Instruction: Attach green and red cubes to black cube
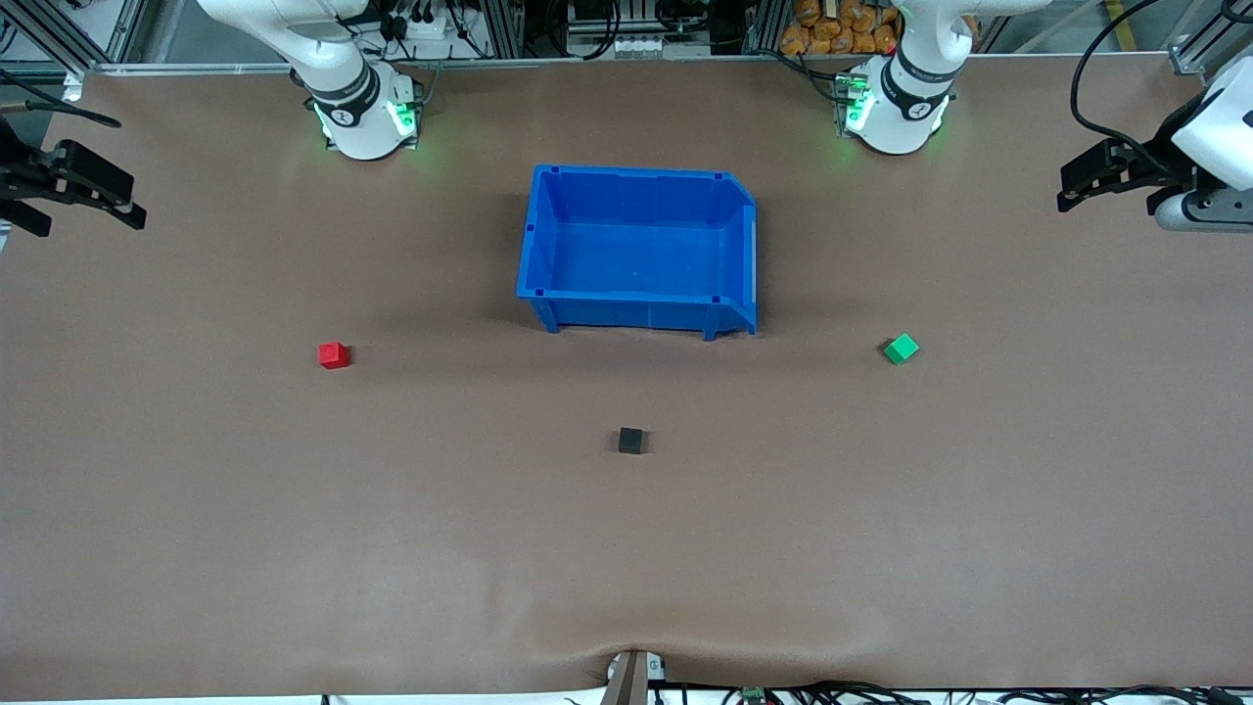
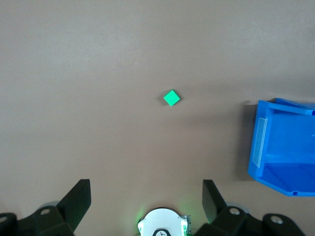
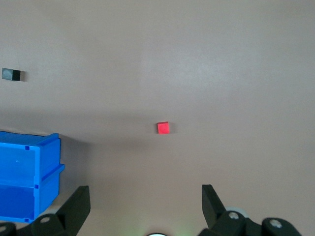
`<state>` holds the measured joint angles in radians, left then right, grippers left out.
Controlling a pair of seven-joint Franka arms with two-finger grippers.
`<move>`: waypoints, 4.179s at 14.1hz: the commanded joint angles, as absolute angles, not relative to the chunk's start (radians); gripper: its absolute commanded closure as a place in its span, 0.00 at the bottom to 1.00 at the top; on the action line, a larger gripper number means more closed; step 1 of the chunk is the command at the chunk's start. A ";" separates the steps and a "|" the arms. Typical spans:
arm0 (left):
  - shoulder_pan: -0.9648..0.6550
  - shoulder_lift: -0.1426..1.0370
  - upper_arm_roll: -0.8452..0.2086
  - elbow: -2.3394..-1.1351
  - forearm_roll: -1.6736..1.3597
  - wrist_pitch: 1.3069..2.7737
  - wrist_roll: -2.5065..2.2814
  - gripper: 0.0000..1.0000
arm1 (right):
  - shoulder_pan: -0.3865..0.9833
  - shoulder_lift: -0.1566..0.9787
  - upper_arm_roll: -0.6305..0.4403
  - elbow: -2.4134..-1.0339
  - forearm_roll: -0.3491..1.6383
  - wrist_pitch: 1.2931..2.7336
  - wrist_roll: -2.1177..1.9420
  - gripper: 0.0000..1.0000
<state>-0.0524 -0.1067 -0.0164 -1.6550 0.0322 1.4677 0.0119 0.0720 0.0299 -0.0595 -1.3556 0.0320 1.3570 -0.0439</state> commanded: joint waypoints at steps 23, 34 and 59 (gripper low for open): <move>-0.026 -0.052 -0.015 -1.585 0.048 1.447 0.009 0.00 | 0.054 0.029 -0.054 -1.355 0.044 1.345 -0.040 0.00; -0.026 -0.045 -0.015 -1.601 0.048 1.453 0.008 0.00 | 0.040 0.029 -0.052 -1.355 0.048 1.345 -0.040 0.00; -0.029 0.106 -0.063 -2.177 -0.062 2.129 -0.303 0.00 | 0.031 0.219 -0.054 -1.351 0.026 1.358 -0.043 0.00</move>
<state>-0.0393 0.0910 -0.0598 -2.1518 -0.0032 2.0907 -0.2414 0.0459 0.1473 -0.0604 -1.3747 0.0313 1.3577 -0.0439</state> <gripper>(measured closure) 0.000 0.000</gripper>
